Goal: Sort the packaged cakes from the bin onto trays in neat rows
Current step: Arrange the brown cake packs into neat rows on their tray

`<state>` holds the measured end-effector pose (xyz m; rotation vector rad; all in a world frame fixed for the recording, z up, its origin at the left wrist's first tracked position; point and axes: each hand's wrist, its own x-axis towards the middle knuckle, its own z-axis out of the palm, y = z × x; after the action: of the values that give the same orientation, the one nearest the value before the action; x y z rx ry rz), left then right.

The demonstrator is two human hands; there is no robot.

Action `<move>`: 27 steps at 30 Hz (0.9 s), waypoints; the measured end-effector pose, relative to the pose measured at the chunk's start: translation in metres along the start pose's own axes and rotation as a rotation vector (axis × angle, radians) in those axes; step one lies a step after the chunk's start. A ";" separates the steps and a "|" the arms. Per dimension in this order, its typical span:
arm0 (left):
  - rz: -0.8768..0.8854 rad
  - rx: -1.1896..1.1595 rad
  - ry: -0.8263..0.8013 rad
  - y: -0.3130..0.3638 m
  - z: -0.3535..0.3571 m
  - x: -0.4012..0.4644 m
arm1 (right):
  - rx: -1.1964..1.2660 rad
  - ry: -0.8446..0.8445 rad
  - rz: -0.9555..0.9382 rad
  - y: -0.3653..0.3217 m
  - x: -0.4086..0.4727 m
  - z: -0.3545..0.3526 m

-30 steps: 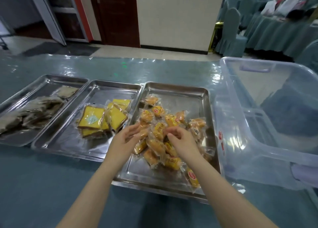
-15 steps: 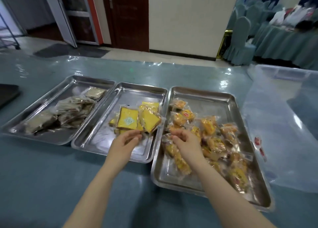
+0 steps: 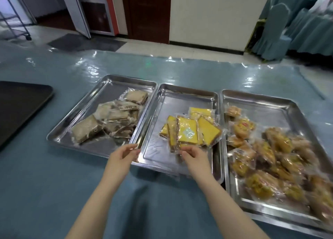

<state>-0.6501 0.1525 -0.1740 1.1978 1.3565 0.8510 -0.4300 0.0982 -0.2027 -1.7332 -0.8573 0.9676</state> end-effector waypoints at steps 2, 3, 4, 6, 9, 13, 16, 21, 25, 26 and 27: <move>-0.004 -0.006 0.044 -0.003 -0.012 0.011 | -0.026 -0.042 -0.005 -0.002 0.010 0.017; -0.009 -0.011 0.058 -0.004 -0.017 0.016 | -0.035 -0.063 -0.006 -0.002 0.016 0.025; -0.018 -0.015 0.068 -0.007 -0.022 0.020 | -0.041 -0.083 -0.004 -0.003 0.022 0.033; -0.014 0.005 0.077 -0.014 -0.033 0.029 | -0.032 -0.119 -0.007 -0.004 0.035 0.049; 0.027 0.106 0.134 -0.024 -0.054 0.049 | -0.065 -0.181 -0.047 -0.010 0.053 0.076; 0.040 0.298 0.137 -0.035 -0.080 0.073 | -0.189 -0.279 -0.077 -0.016 0.062 0.119; 0.019 0.618 0.022 -0.047 -0.104 0.095 | -0.343 -0.273 -0.092 -0.020 0.072 0.152; 0.321 1.010 -0.246 -0.066 -0.134 0.113 | -0.584 -0.197 -0.062 -0.009 0.068 0.191; 0.364 0.981 -0.314 -0.069 -0.146 0.125 | -0.771 -0.145 -0.112 0.000 0.055 0.206; 0.360 0.970 -0.319 -0.070 -0.148 0.127 | -0.796 -0.140 -0.111 -0.001 0.052 0.208; 0.352 0.961 -0.326 -0.070 -0.149 0.128 | -0.817 -0.139 -0.101 -0.001 0.049 0.210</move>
<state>-0.7972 0.2796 -0.2502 2.2506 1.3144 0.1582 -0.5950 0.2228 -0.2642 -2.2745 -1.5640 0.7118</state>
